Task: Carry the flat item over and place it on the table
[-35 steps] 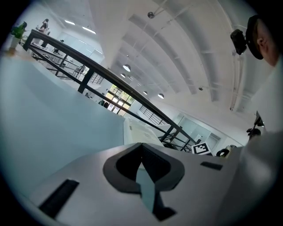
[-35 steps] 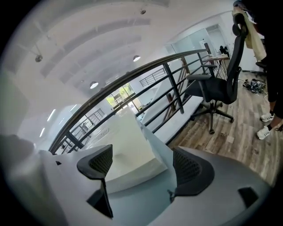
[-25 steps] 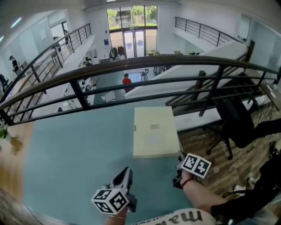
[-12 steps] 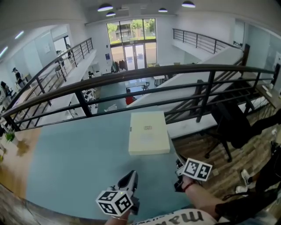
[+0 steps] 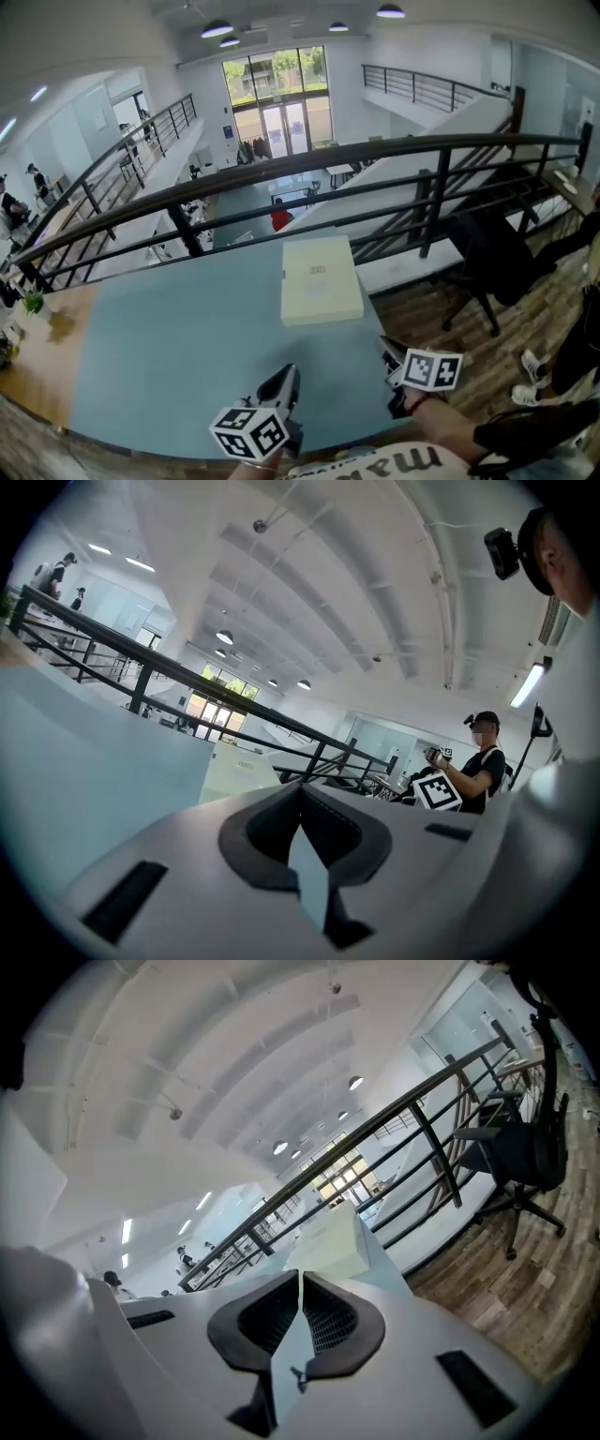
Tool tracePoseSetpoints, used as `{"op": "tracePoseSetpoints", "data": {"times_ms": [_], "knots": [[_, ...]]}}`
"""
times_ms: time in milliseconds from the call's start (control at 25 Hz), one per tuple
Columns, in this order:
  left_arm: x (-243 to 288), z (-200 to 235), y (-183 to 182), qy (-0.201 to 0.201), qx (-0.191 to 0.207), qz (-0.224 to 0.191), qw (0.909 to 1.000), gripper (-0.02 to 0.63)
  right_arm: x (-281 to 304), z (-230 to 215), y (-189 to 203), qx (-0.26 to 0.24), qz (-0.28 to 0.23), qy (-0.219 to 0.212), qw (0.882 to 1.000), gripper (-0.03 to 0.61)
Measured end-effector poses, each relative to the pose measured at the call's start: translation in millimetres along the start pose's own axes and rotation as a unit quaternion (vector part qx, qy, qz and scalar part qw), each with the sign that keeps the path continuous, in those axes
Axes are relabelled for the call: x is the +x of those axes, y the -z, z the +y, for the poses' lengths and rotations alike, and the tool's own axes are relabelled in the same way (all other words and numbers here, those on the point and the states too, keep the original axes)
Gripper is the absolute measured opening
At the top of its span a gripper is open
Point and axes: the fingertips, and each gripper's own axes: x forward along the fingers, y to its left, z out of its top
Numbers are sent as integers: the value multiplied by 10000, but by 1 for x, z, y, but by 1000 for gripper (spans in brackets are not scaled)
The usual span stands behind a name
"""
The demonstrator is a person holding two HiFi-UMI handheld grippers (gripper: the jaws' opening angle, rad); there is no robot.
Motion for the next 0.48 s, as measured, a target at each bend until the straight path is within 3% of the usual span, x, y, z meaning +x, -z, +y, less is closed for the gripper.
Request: {"op": "tracePoseSetpoints", "data": {"times_ms": [200, 480], "knots": [[-41, 13, -3, 15, 165, 126, 9998, 3, -21, 12, 17, -457, -96, 190, 9987, 43], [-88, 40, 1, 6, -14, 176, 9998, 3, -28, 49, 58, -504, -35, 294, 9983, 43]]}}
